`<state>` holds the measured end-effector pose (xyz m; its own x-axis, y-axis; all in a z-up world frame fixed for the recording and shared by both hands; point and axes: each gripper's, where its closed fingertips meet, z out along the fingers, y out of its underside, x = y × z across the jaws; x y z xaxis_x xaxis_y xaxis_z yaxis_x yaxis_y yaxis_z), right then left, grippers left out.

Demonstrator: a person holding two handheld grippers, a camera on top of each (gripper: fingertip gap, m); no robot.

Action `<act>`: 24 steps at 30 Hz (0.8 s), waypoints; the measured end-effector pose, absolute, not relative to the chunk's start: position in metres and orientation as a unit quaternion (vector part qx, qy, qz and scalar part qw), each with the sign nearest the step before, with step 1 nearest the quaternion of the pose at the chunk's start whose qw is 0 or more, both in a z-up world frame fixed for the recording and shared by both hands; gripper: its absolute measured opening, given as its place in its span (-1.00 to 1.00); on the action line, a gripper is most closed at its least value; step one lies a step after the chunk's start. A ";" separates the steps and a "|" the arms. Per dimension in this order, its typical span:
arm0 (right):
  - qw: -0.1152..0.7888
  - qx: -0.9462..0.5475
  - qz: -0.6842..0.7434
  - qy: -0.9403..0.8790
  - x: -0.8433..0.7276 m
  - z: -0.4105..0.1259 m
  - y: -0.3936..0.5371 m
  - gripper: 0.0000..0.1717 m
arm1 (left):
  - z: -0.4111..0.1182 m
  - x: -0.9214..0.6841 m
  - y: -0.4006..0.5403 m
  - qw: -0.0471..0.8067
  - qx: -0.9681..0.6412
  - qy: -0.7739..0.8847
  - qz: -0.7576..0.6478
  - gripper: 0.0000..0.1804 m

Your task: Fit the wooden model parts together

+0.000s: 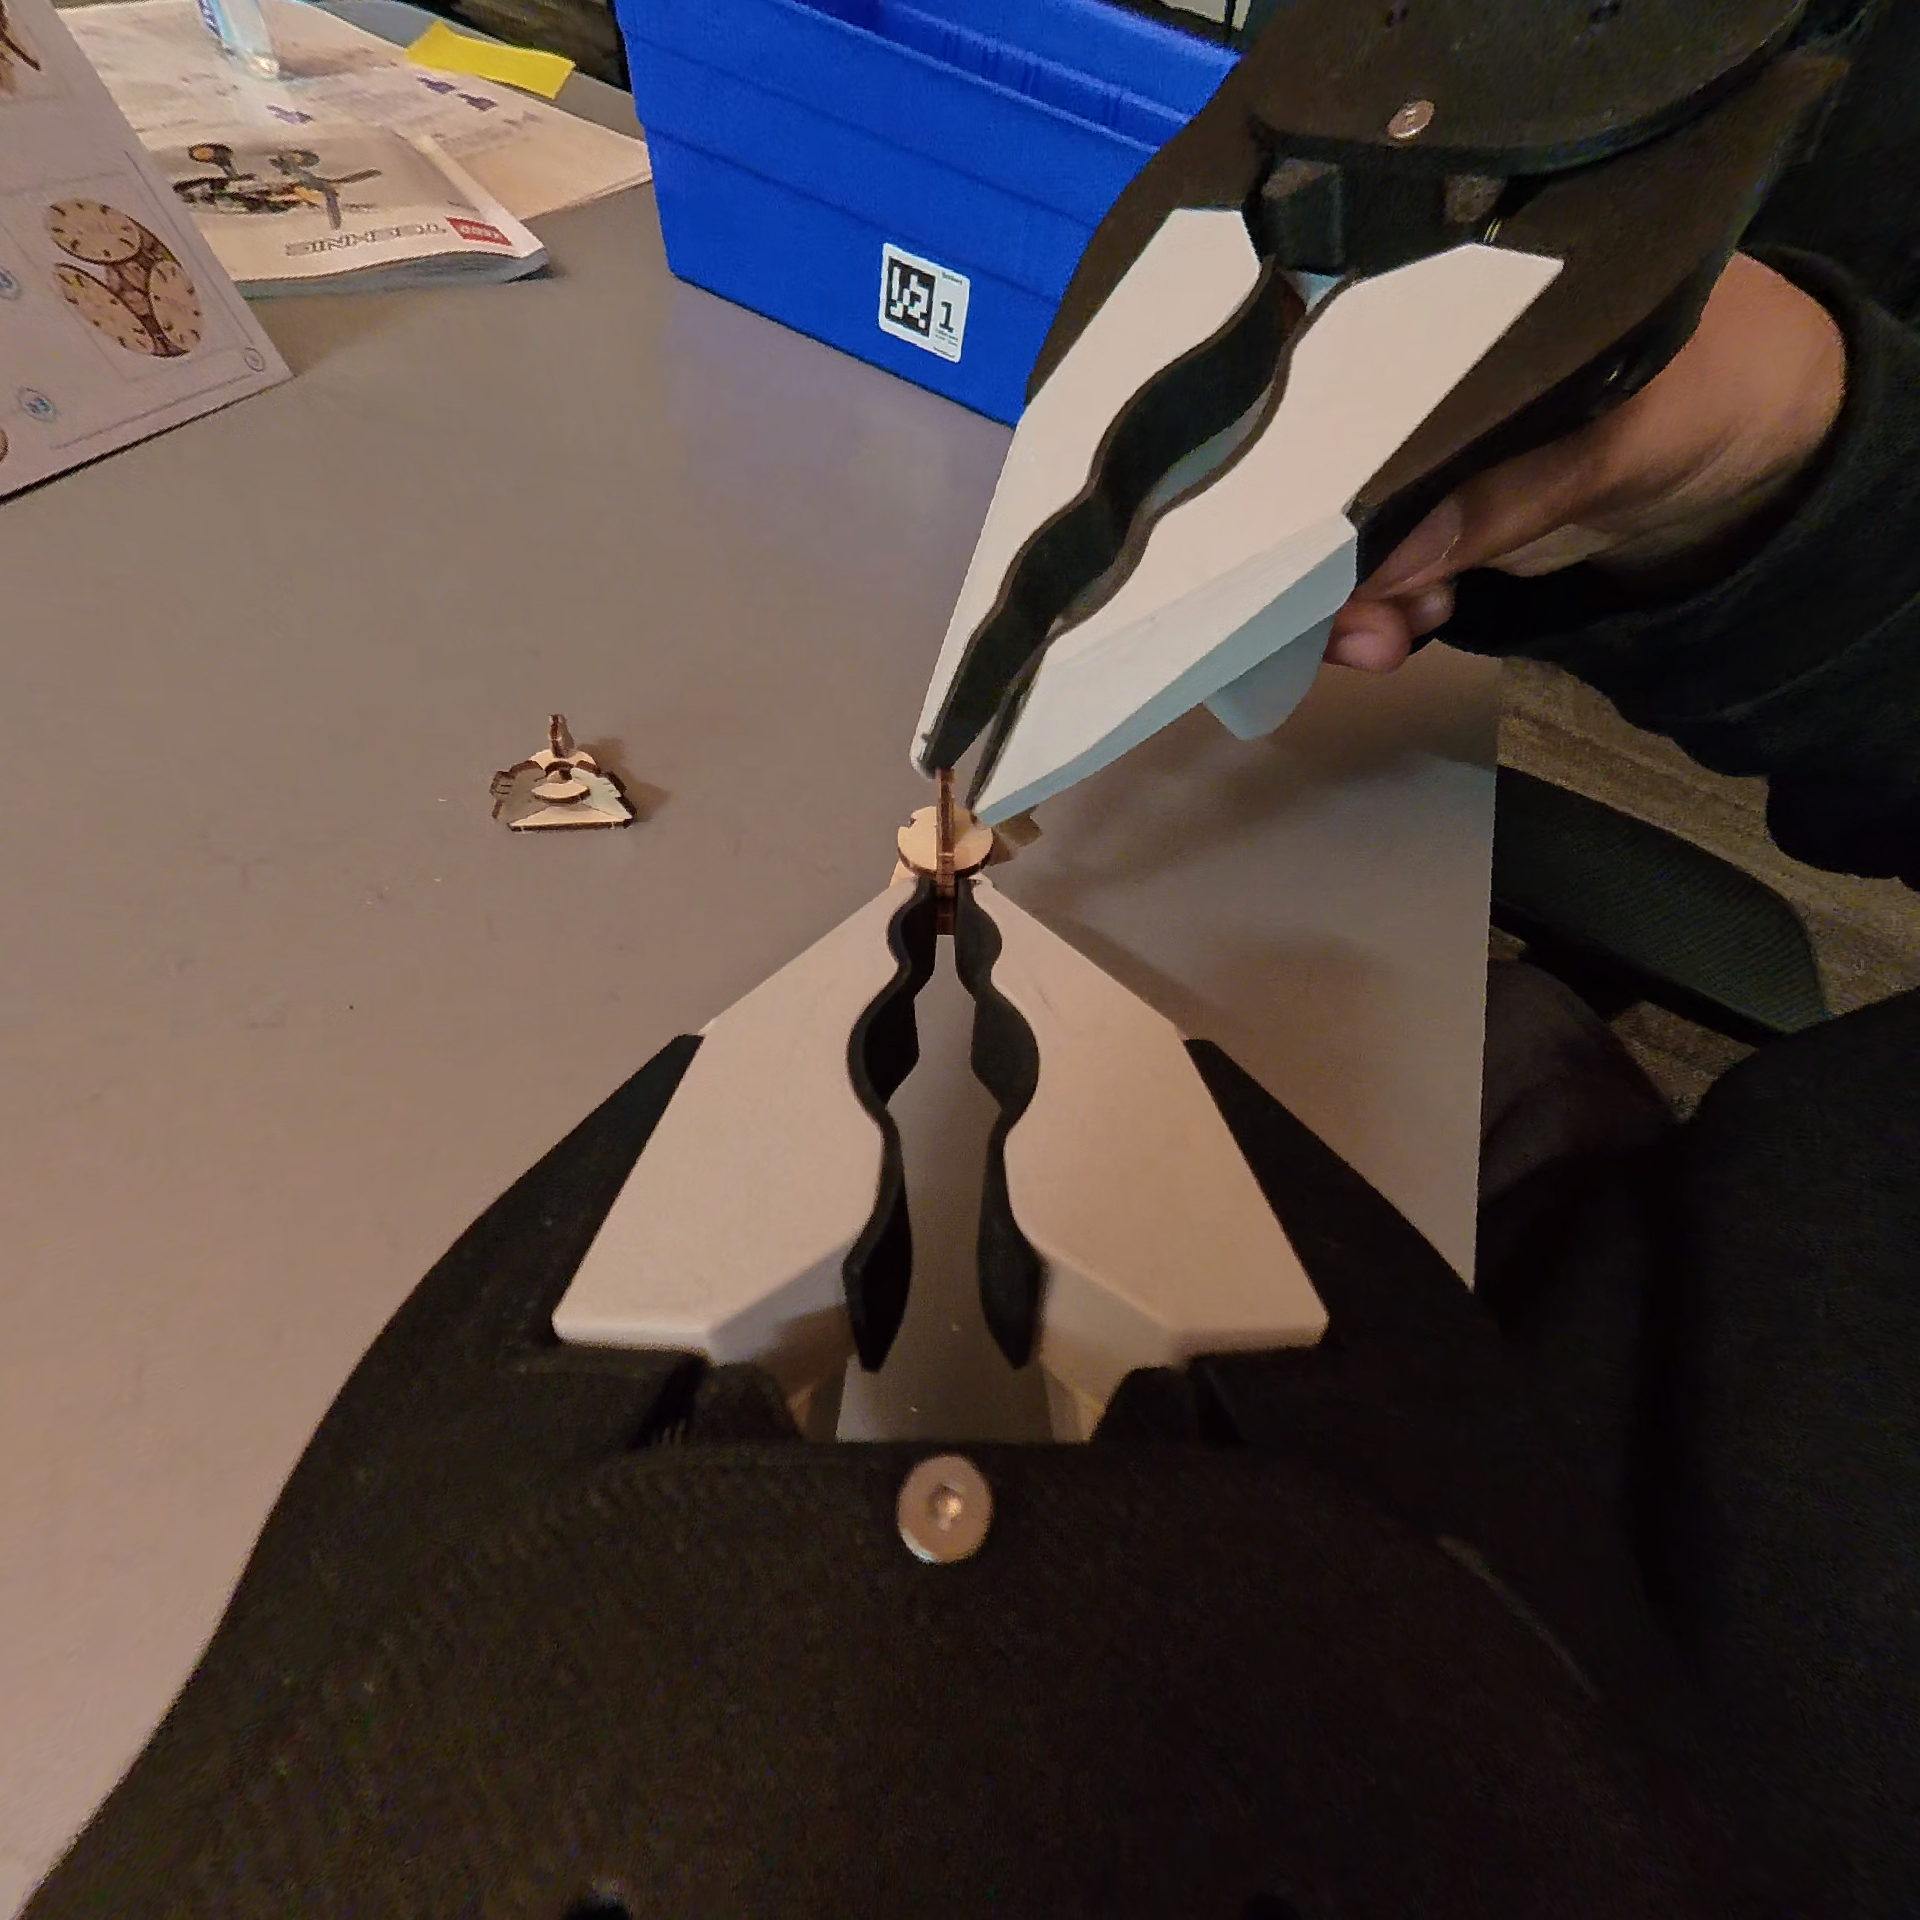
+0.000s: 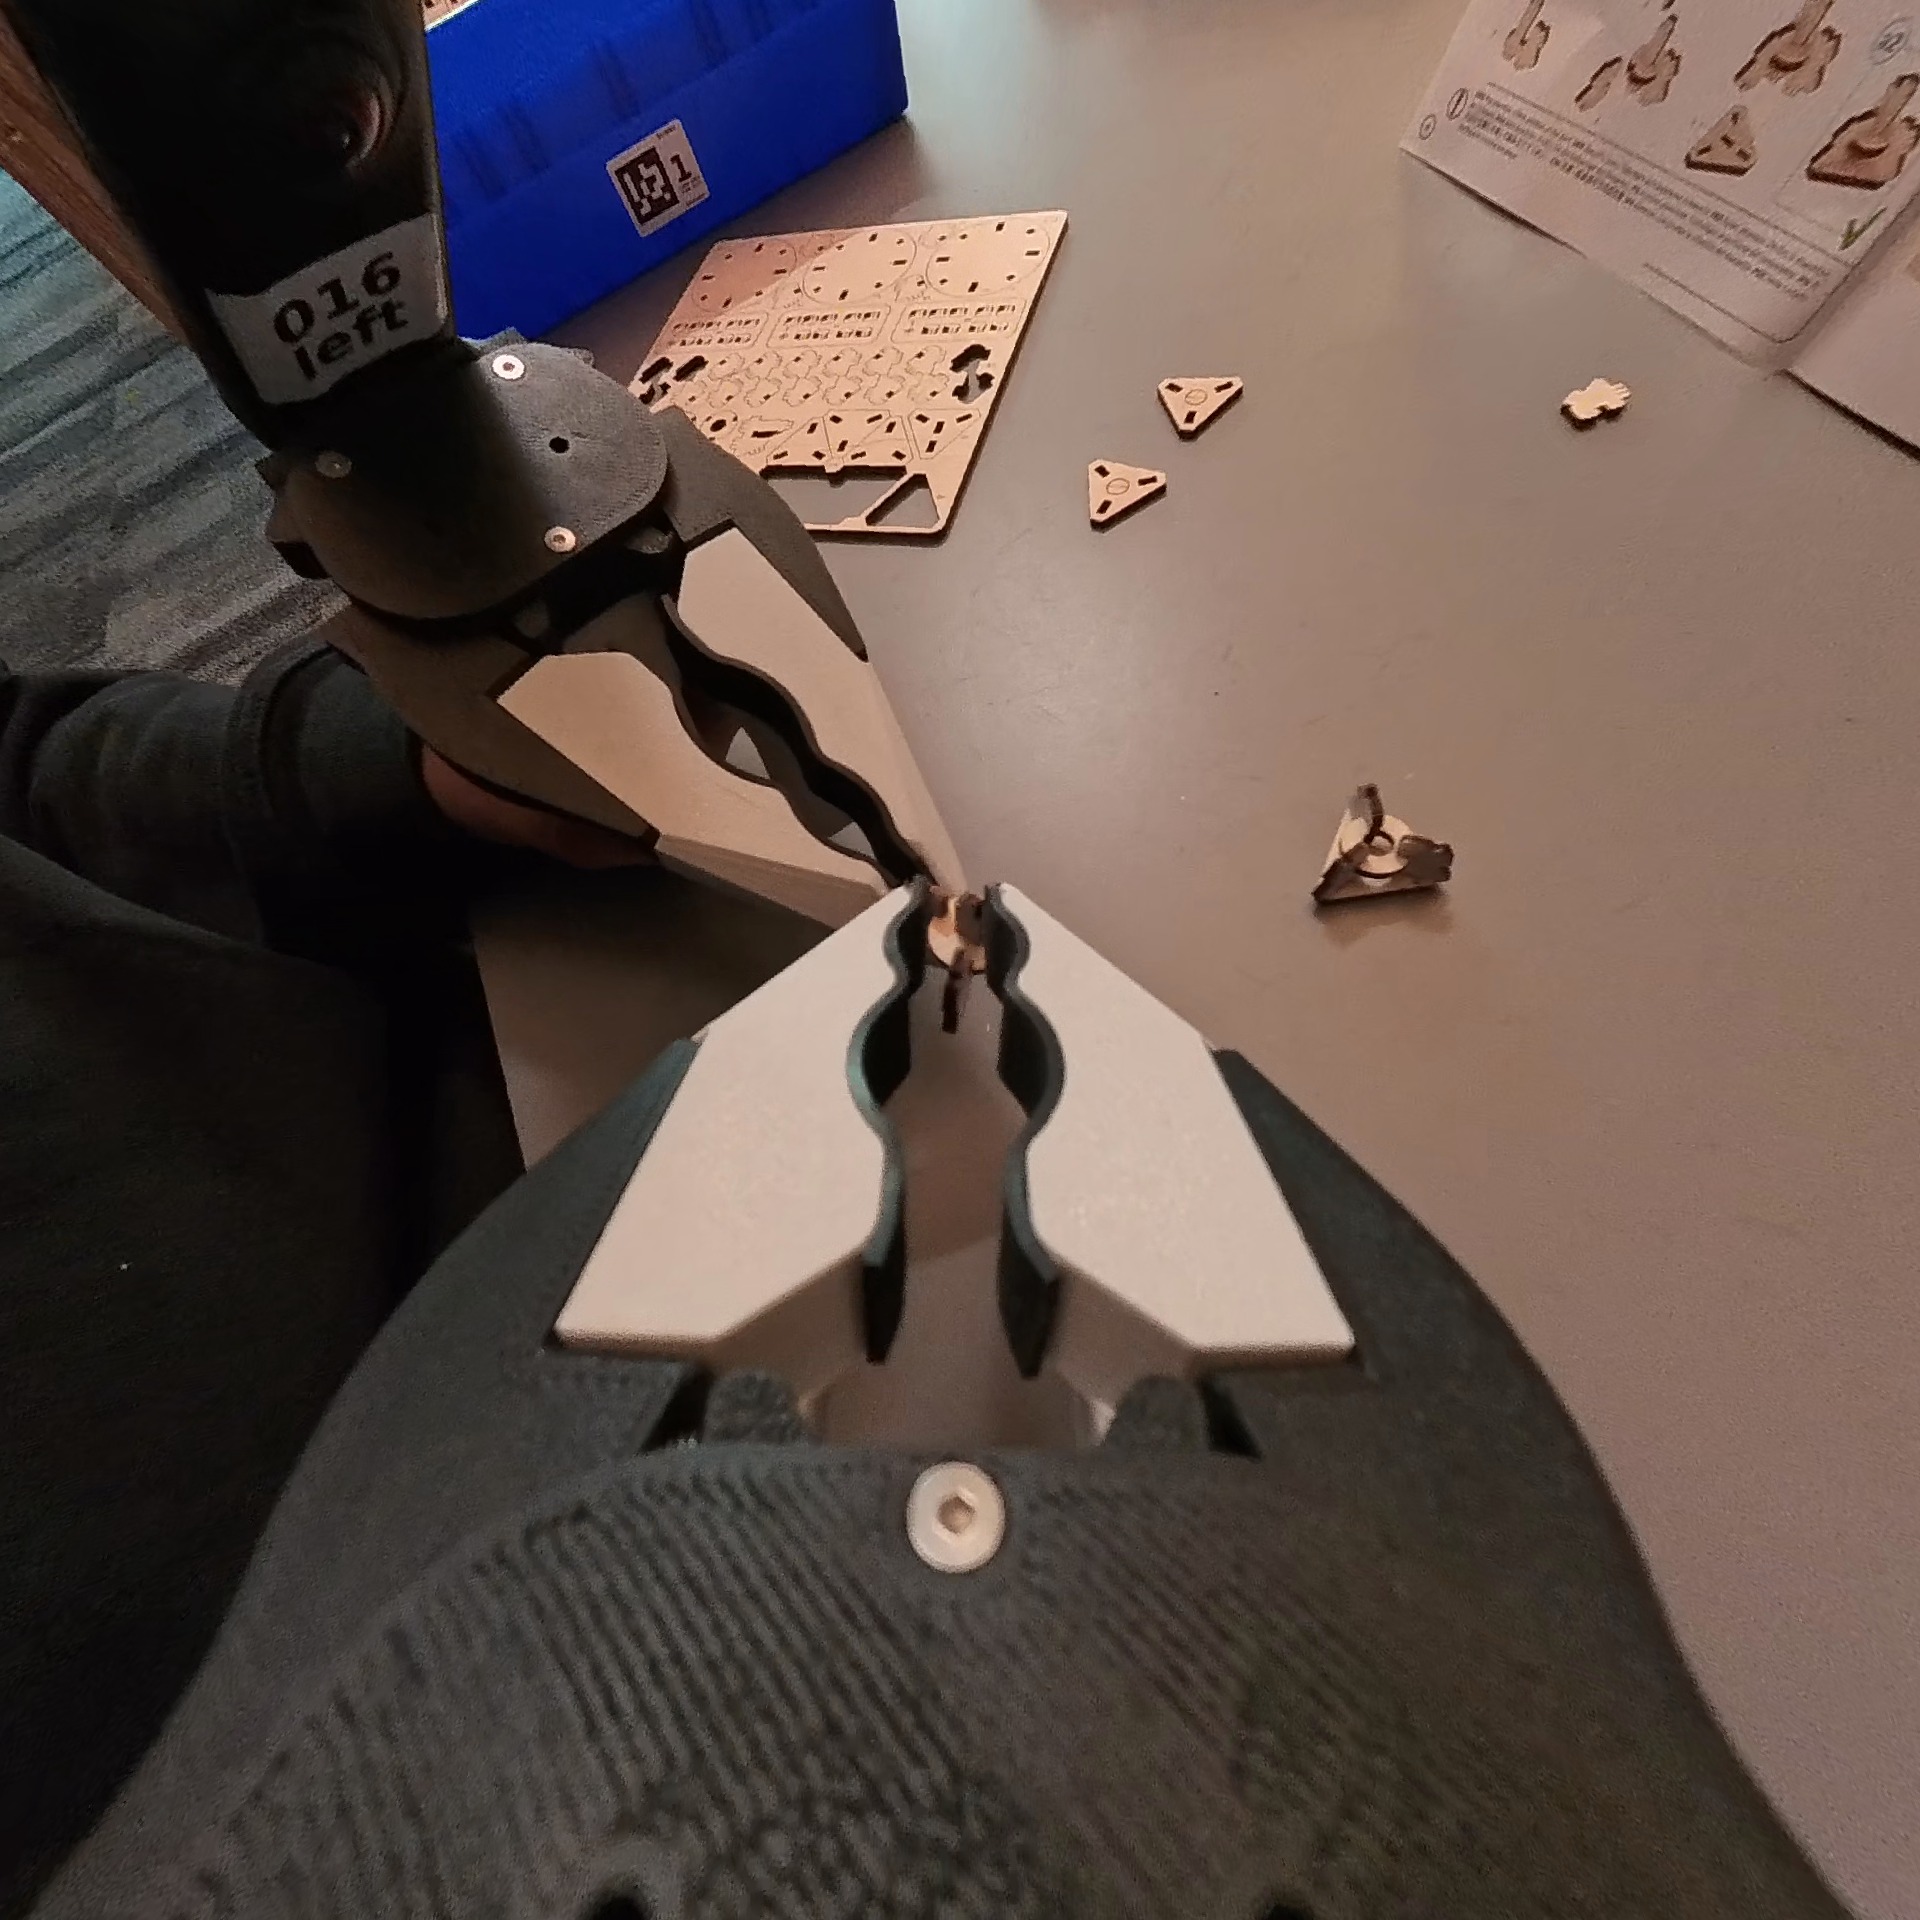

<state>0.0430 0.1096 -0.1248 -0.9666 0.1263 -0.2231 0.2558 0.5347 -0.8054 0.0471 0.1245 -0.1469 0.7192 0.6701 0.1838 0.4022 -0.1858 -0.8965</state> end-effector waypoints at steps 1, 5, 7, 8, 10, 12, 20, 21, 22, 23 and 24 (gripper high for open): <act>0.069 0.110 -0.469 0.873 0.043 -0.125 0.110 -0.90 | -0.147 0.047 0.125 0.530 -0.760 -0.353 0.126 -1.00; 0.069 0.108 -0.472 0.872 0.043 -0.123 0.110 -0.89 | -0.148 0.047 0.125 0.529 -0.761 -0.354 0.124 -1.00; 0.073 0.109 -0.479 0.868 0.043 -0.119 0.111 -0.89 | -0.148 0.047 0.125 0.529 -0.761 -0.355 0.122 -1.00; 0.075 0.110 -0.481 0.866 0.043 -0.118 0.111 -0.90 | -0.148 0.047 0.125 0.529 -0.761 -0.355 0.122 -1.00; 0.076 0.108 -0.479 0.868 0.042 -0.118 0.112 -0.90 | -0.148 0.047 0.125 0.529 -0.762 -0.353 0.121 -1.00; 0.083 0.101 -0.473 0.871 0.043 -0.120 0.112 -0.91 | -0.148 0.049 0.127 0.533 -0.763 -0.347 0.115 -1.00; 0.126 0.068 -0.447 0.883 0.054 -0.124 0.117 -0.98 | -0.143 0.058 0.137 0.553 -0.767 -0.315 0.084 -1.00; 0.129 0.065 -0.446 0.883 0.055 -0.124 0.118 -0.98 | -0.143 0.059 0.138 0.556 -0.767 -0.312 0.078 -1.00; 0.133 0.061 -0.444 0.884 0.056 -0.124 0.119 -0.98 | -0.143 0.060 0.138 0.558 -0.767 -0.310 0.070 -1.00; 0.135 0.057 -0.443 0.884 0.057 -0.124 0.120 -0.98 | -0.143 0.062 0.140 0.560 -0.767 -0.308 0.061 -1.00; 0.138 0.053 -0.443 0.884 0.059 -0.124 0.121 -0.96 | -0.143 0.063 0.141 0.563 -0.766 -0.306 0.053 -1.00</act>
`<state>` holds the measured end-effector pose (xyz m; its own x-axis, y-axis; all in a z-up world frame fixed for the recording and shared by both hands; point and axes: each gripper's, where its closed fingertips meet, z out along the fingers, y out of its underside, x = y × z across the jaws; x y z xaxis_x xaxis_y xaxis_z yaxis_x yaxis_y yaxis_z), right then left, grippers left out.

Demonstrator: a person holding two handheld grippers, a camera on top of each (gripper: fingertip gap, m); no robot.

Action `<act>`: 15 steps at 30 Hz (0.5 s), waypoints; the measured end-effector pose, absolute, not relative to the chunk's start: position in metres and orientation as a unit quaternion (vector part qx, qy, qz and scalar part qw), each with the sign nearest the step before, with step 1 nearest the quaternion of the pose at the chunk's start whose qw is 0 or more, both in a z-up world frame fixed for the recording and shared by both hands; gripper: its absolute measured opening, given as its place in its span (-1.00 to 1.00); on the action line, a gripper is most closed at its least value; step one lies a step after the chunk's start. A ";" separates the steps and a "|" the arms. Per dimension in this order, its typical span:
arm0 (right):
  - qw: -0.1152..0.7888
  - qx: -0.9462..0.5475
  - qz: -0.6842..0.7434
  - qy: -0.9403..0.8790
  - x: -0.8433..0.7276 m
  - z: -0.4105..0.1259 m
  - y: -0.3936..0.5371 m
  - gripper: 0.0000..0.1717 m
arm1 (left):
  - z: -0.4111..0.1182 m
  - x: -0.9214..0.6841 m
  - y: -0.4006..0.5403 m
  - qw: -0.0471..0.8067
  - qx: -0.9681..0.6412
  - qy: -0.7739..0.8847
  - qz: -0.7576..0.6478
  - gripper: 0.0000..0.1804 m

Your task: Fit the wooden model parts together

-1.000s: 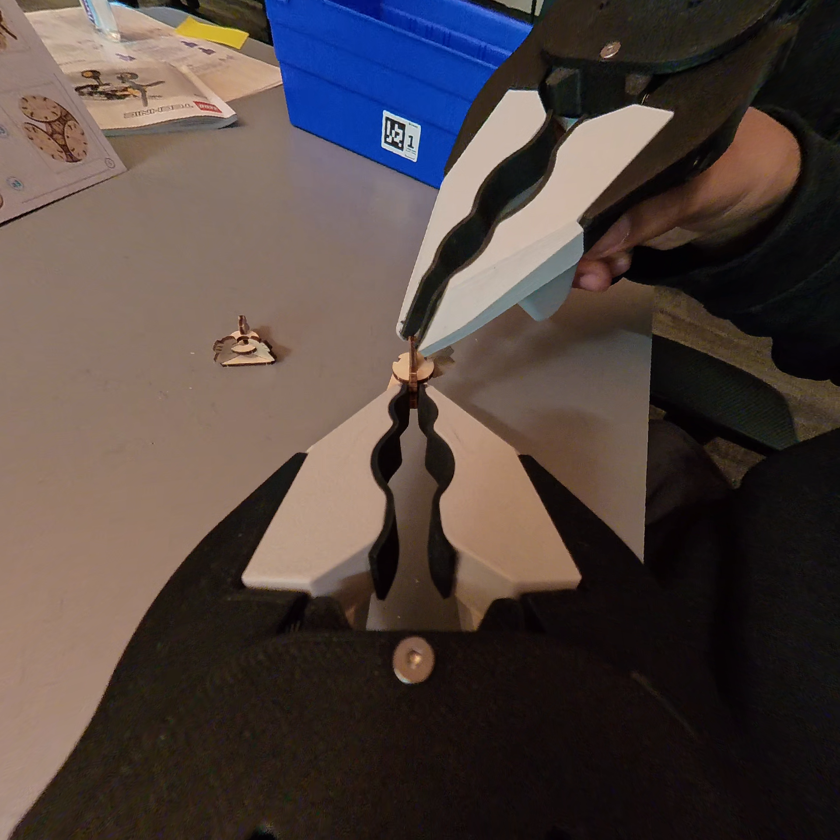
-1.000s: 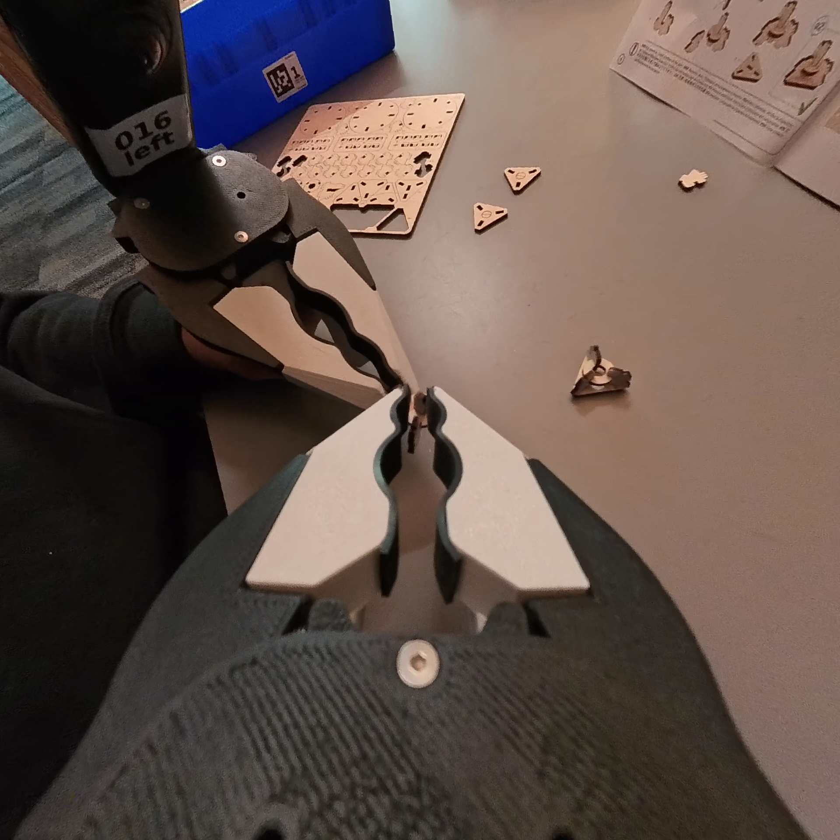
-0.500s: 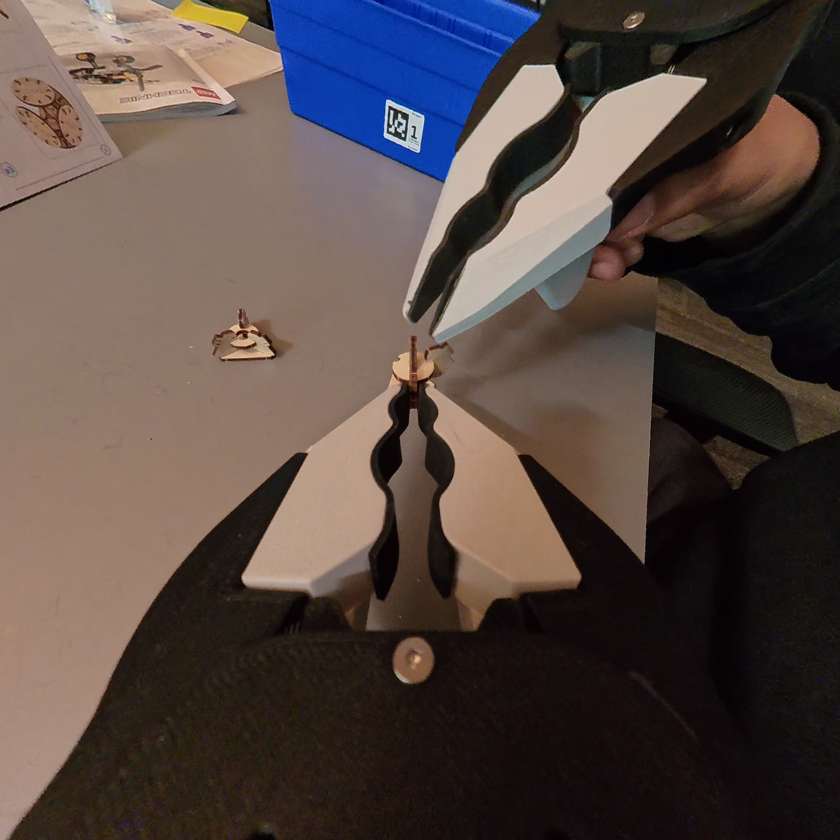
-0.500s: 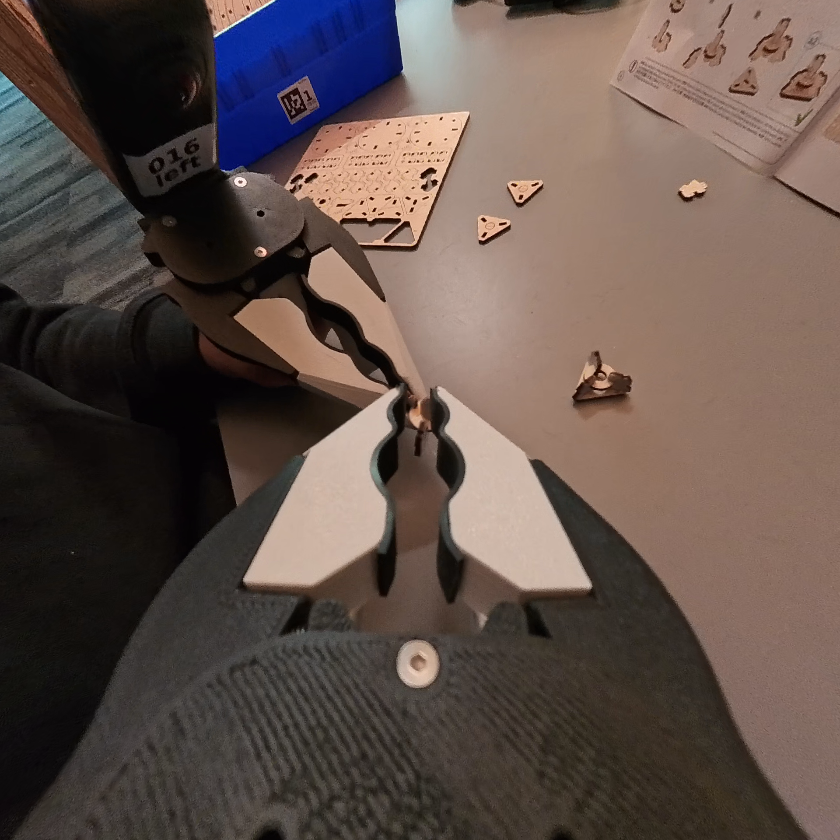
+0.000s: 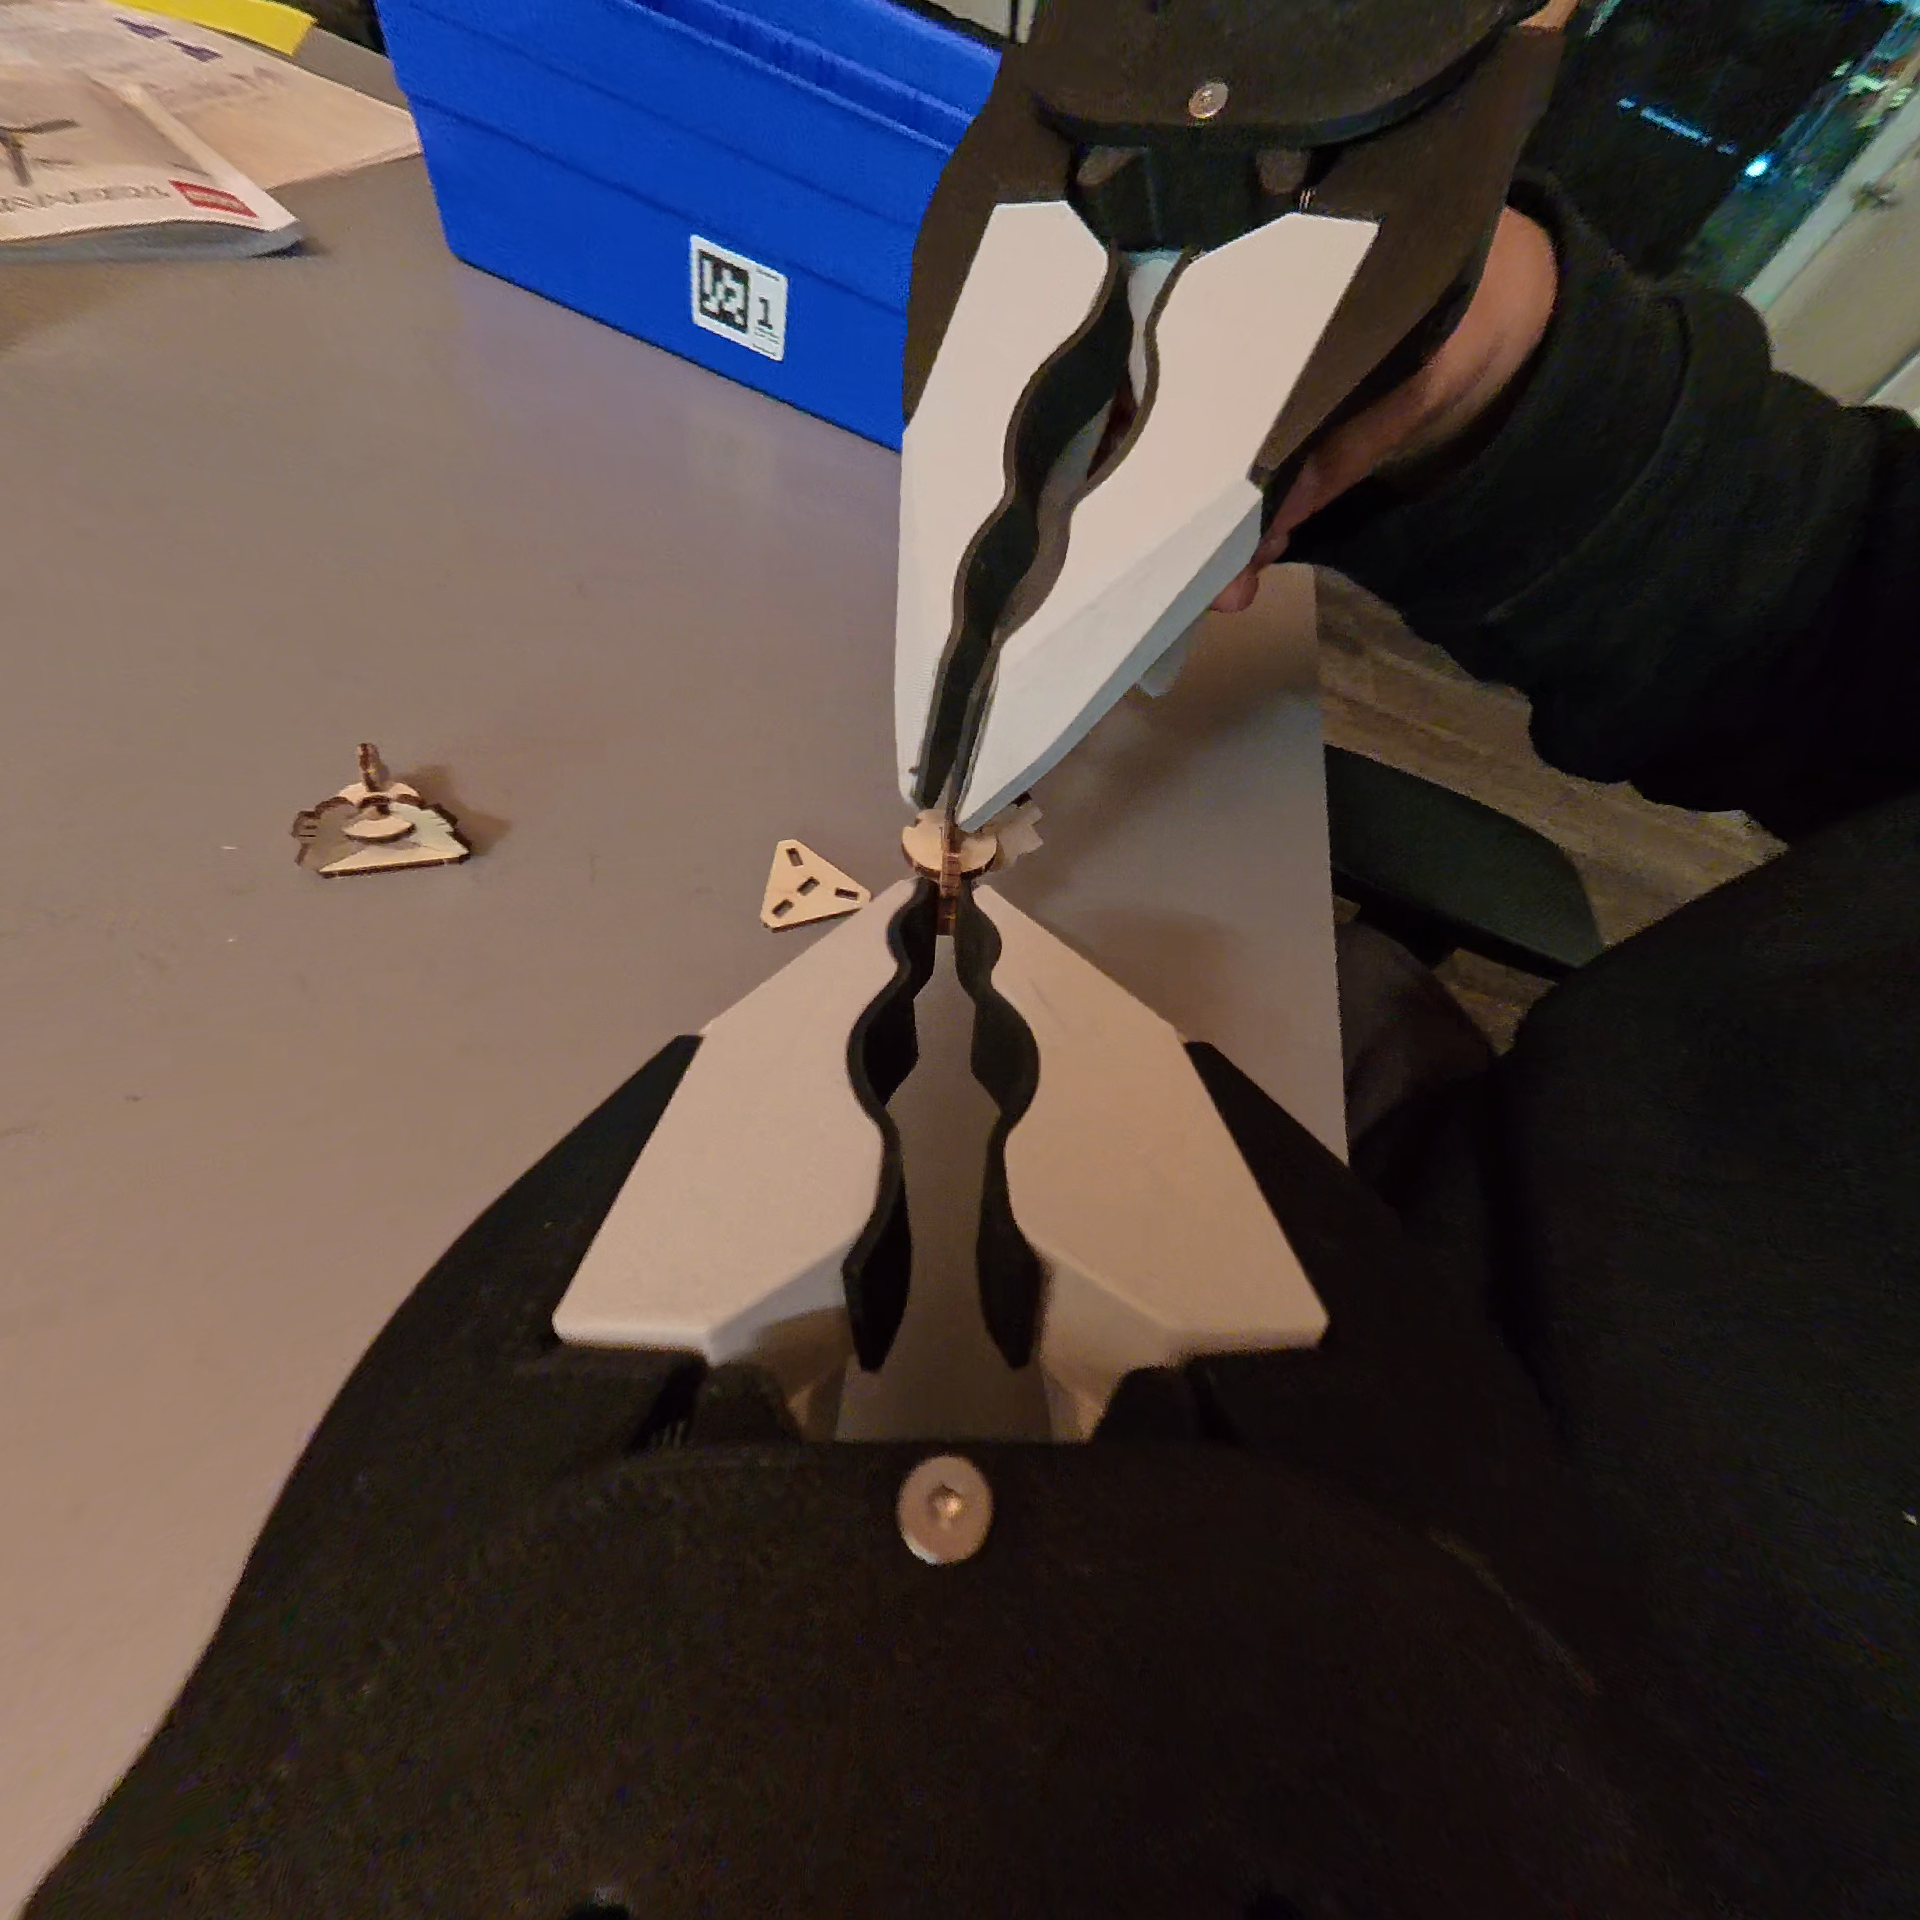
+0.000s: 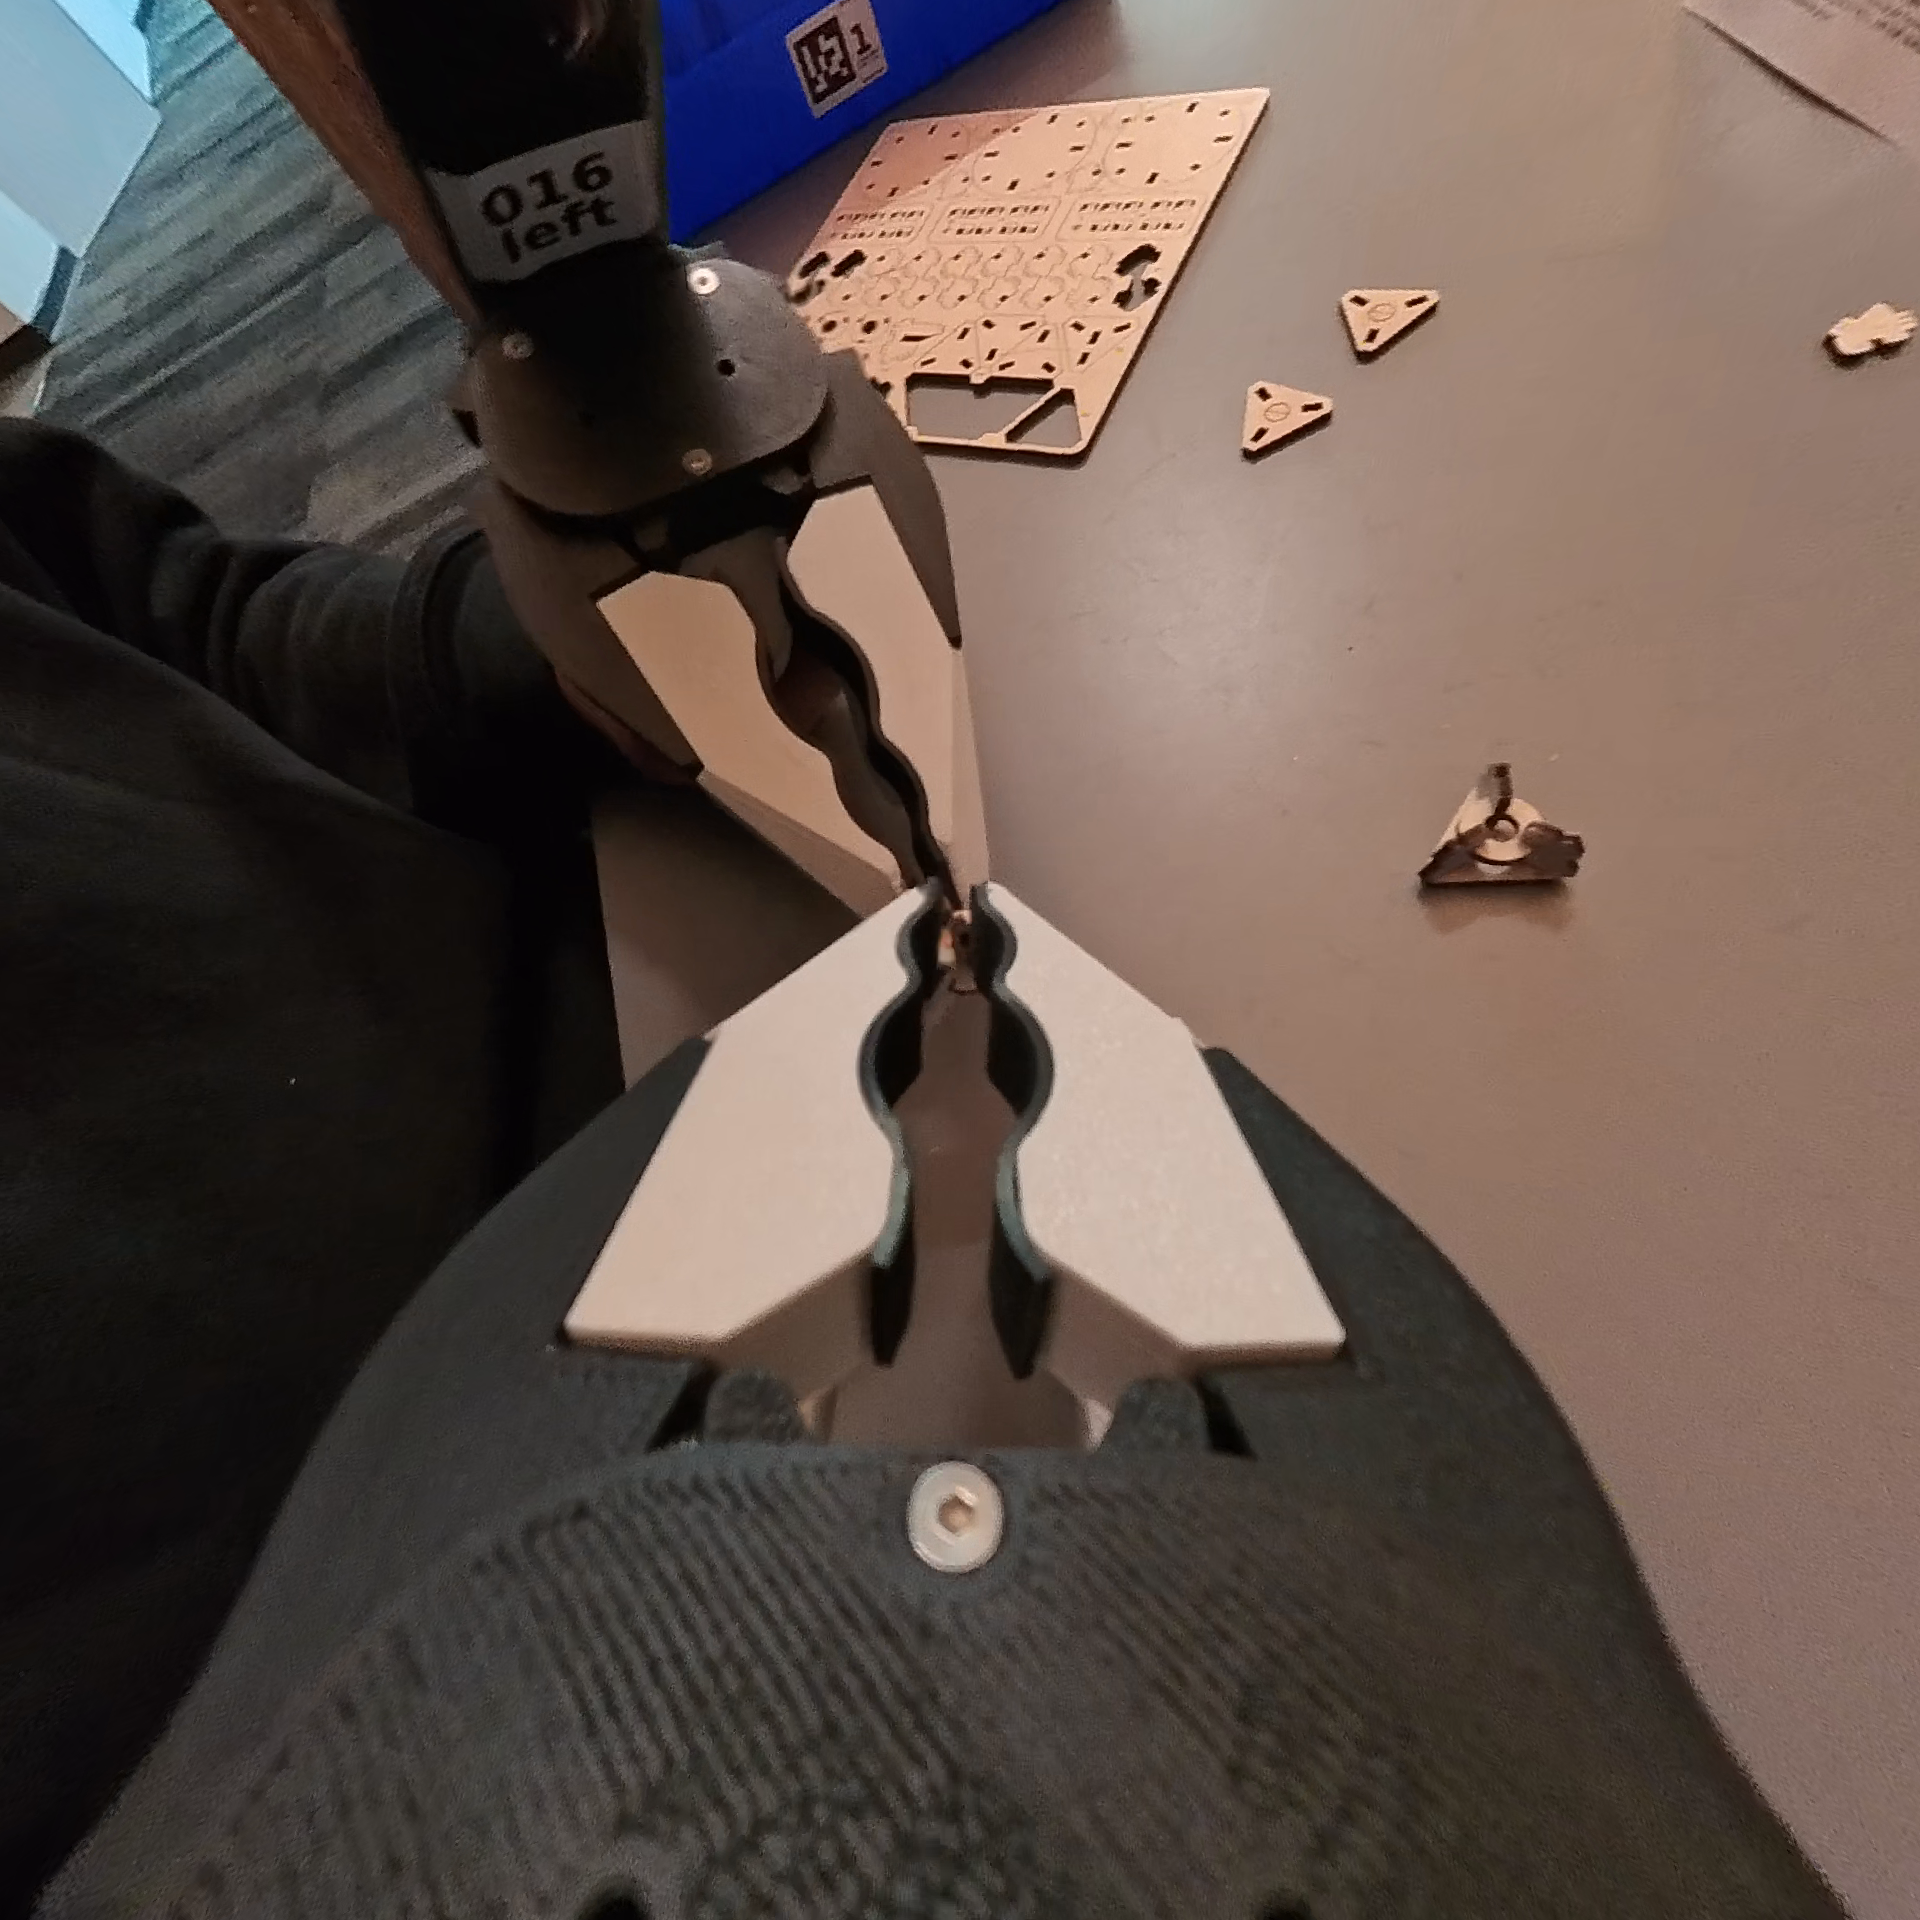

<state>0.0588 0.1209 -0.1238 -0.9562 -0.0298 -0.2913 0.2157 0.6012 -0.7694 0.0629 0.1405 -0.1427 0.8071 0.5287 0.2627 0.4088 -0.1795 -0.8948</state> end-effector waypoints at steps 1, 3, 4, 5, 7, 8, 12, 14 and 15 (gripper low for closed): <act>0.144 0.048 -0.444 0.883 0.061 -0.123 0.122 -0.93 | -0.142 0.064 0.141 0.566 -0.765 -0.304 0.046 -1.00; 0.157 0.041 -0.445 0.881 0.063 -0.122 0.124 -0.91 | -0.141 0.066 0.142 0.572 -0.763 -0.300 0.032 -1.00; 0.159 0.039 -0.443 0.881 0.064 -0.122 0.125 -0.91 | -0.140 0.067 0.143 0.575 -0.761 -0.298 0.026 -1.00; 0.160 0.037 -0.441 0.882 0.063 -0.123 0.126 -0.91 | -0.139 0.068 0.142 0.579 -0.759 -0.297 0.023 -1.00; 0.163 0.031 -0.436 0.885 0.065 -0.125 0.128 -0.92 | -0.138 0.069 0.143 0.585 -0.756 -0.293 0.015 -1.00; 0.166 0.029 -0.436 0.884 0.066 -0.125 0.129 -0.95 | -0.137 0.070 0.143 0.586 -0.757 -0.289 0.011 -1.00; 0.173 0.024 -0.438 0.882 0.067 -0.124 0.129 -0.97 | -0.137 0.073 0.145 0.587 -0.759 -0.280 0.010 -1.00; 0.177 0.026 -0.445 0.877 0.067 -0.122 0.129 -0.97 | -0.135 0.072 0.145 0.593 -0.754 -0.282 0.008 -1.00; 0.178 0.030 -0.450 0.875 0.065 -0.121 0.129 -0.98 | -0.134 0.071 0.144 0.597 -0.749 -0.287 0.007 -0.99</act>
<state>0.0652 0.1290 -0.1208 -0.9351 -0.1068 -0.3379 0.2127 0.5935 -0.7762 0.0706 0.1437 -0.1339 0.8355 0.4376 0.3322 0.4211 -0.1218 -0.8988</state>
